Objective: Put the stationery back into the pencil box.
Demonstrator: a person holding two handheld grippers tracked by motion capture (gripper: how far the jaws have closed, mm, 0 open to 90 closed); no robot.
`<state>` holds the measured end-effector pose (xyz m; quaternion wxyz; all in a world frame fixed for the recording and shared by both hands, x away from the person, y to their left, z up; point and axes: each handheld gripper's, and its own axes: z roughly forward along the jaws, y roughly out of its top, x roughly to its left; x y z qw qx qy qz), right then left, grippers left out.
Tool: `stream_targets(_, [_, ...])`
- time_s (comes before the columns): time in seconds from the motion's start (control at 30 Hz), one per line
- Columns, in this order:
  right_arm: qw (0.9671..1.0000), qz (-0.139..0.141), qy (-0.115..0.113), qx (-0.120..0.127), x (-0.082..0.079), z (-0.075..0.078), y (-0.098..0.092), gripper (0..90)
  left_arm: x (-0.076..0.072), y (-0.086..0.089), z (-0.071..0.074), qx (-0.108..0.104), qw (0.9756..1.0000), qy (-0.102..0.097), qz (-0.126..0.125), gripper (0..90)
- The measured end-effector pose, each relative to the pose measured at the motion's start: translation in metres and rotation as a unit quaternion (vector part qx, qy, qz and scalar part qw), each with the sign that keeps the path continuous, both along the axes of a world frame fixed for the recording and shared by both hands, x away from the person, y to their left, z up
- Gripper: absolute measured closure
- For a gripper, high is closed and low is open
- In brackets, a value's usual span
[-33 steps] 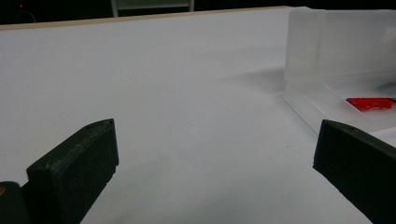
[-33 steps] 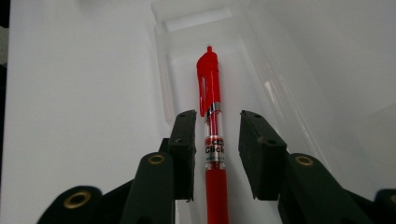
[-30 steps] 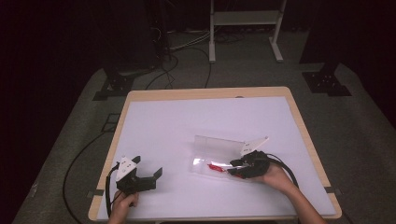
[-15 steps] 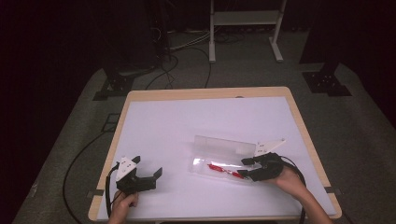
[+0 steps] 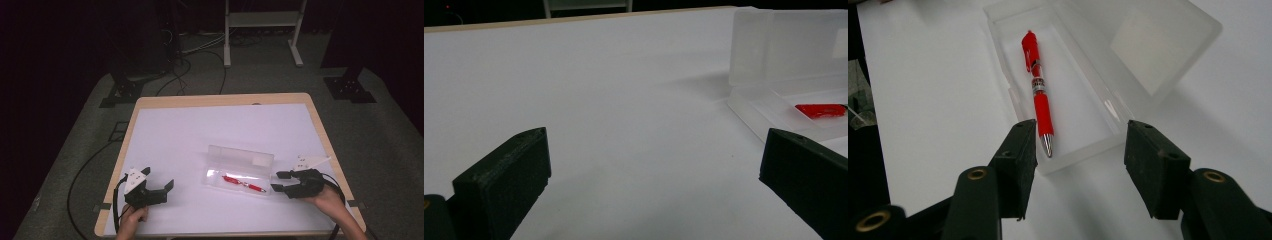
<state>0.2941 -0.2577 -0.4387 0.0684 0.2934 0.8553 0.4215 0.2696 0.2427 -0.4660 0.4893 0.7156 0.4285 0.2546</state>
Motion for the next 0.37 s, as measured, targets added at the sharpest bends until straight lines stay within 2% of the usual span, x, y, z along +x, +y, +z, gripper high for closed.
stream_targets(0.23, [0.9997,-0.022,0.001,0.004,-0.01,-0.006,-0.021,45.1,0.0,0.0,0.0,0.001,1.0,-0.001,0.0,0.0])
stream_targets(0.37, [0.999,-0.042,-0.001,0.016,-0.02,-0.008,-0.034,42.0,0.0,0.0,0.0,0.001,1.0,0.0,-0.001,0.0])
